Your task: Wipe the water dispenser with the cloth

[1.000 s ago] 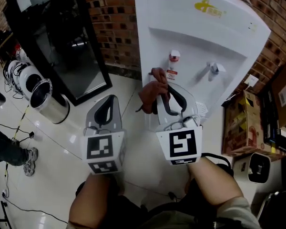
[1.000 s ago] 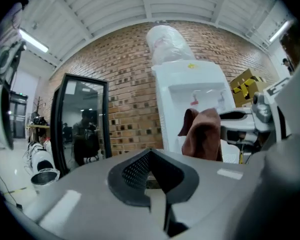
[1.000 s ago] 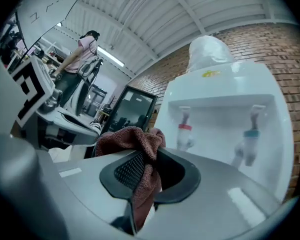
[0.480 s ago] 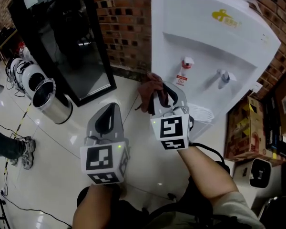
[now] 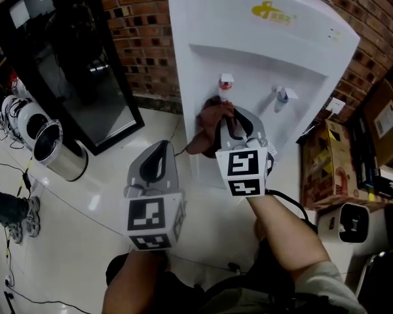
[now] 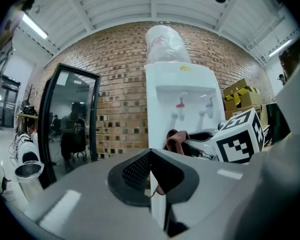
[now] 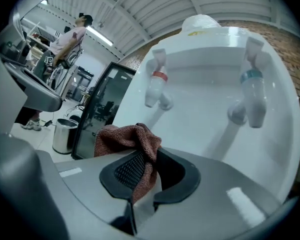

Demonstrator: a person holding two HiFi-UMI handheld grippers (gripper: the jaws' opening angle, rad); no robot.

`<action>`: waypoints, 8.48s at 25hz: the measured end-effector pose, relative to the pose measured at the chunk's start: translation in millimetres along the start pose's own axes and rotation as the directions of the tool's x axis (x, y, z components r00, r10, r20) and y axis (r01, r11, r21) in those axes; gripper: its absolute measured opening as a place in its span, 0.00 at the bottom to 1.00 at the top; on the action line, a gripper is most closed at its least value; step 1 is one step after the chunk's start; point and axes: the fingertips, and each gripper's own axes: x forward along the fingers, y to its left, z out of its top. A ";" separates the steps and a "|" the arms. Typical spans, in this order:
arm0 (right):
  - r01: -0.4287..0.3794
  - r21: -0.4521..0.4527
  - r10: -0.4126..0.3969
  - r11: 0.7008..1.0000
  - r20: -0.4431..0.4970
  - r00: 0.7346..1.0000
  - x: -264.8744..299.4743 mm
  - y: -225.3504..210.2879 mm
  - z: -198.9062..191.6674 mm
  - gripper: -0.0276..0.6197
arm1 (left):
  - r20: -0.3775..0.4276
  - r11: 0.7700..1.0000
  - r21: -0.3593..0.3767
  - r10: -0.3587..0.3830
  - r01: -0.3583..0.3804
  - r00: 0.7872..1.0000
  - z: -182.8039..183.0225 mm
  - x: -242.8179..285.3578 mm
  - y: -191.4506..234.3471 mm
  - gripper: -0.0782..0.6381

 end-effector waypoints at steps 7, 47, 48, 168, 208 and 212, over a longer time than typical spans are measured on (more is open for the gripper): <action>0.074 -0.039 -0.075 0.997 -0.046 0.996 -25.1 -35.8 -10.6 0.16 | -0.018 0.997 0.013 -0.072 0.072 0.997 -7.5 17.1 -40.5 0.11; 0.177 -0.011 -0.177 0.984 0.021 0.984 -129.7 -110.8 -8.5 0.16 | -0.030 0.964 0.069 -0.256 0.258 0.966 -21.8 28.2 -130.9 0.11; 0.144 -0.004 -0.143 0.990 0.040 0.989 -124.9 -98.5 -1.4 0.16 | -0.028 0.969 0.066 -0.237 0.239 0.971 -20.5 26.8 -121.7 0.11; -0.087 0.274 0.151 0.958 -0.220 0.964 2.8 102.4 -141.9 0.15 | -0.115 0.996 0.060 -0.059 0.066 0.992 -89.6 41.4 7.8 0.11; 0.300 0.227 -0.213 0.926 -0.342 0.915 -118.5 -105.7 -207.0 0.15 | -0.175 0.902 0.114 -0.394 0.417 0.902 -115.5 40.2 -194.0 0.11; 0.316 0.233 -0.223 0.920 -0.352 0.909 -119.3 -106.1 -208.2 0.15 | -0.170 0.911 0.101 -0.379 0.399 0.910 -113.9 40.7 -180.4 0.11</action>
